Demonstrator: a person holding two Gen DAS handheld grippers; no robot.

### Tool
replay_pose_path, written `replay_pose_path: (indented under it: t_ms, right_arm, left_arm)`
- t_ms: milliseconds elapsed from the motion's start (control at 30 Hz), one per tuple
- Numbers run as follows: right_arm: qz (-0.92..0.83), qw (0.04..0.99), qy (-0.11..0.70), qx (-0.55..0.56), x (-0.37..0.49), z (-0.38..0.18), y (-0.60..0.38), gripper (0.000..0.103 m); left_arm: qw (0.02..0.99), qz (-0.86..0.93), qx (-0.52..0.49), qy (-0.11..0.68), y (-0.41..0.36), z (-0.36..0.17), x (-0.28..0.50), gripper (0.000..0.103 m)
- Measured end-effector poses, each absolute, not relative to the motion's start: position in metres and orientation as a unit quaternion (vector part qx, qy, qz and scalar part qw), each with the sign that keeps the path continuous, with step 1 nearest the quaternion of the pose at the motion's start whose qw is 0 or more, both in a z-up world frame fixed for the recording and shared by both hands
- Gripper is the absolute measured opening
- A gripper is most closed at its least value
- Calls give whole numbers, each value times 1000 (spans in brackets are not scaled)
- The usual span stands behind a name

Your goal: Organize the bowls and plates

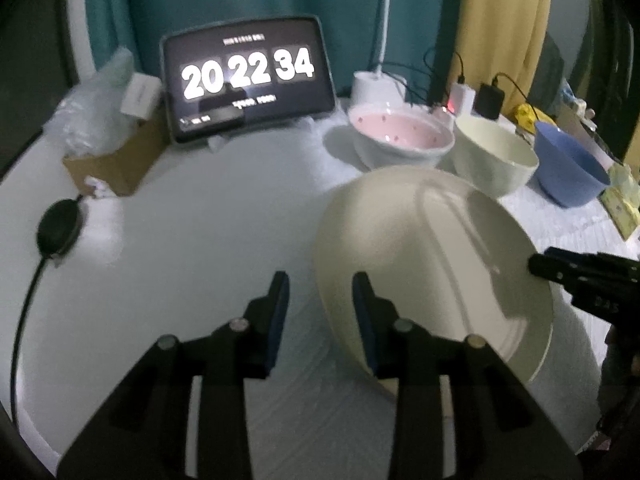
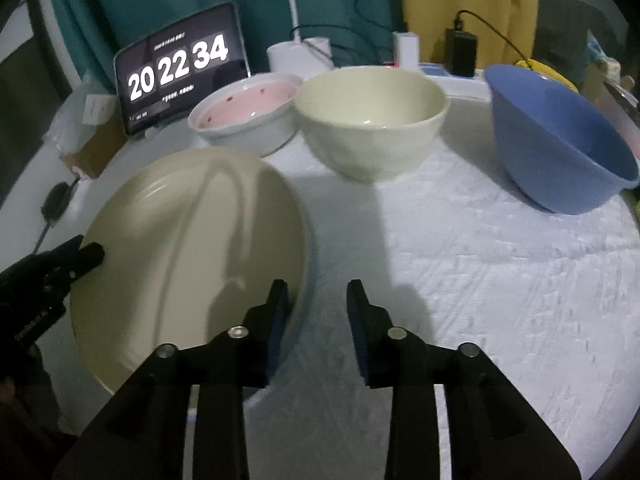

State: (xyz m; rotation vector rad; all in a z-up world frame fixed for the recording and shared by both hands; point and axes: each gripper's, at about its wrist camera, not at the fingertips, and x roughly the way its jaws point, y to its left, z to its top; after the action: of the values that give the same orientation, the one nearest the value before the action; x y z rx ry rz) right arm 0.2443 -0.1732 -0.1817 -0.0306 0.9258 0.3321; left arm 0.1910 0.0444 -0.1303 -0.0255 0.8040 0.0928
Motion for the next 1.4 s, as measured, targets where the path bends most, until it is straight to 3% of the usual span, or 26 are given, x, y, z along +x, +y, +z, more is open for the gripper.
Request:
replay_pose_path:
  t_ms: [300,733,1400]
  right_arm:
    - [152,900,408,8,229,-153,-212,38]
    - [94,923,372,36,229,-127,-301,38]
    - [41,938,343,41,267,-111,-376,38]
  left_arm:
    - [938,33,-7,345,16,-97,186,35]
    - [940,-79,-2,331,-88,-74,220,35]
    - [935,-143,35,322,-191,-77,286,42]
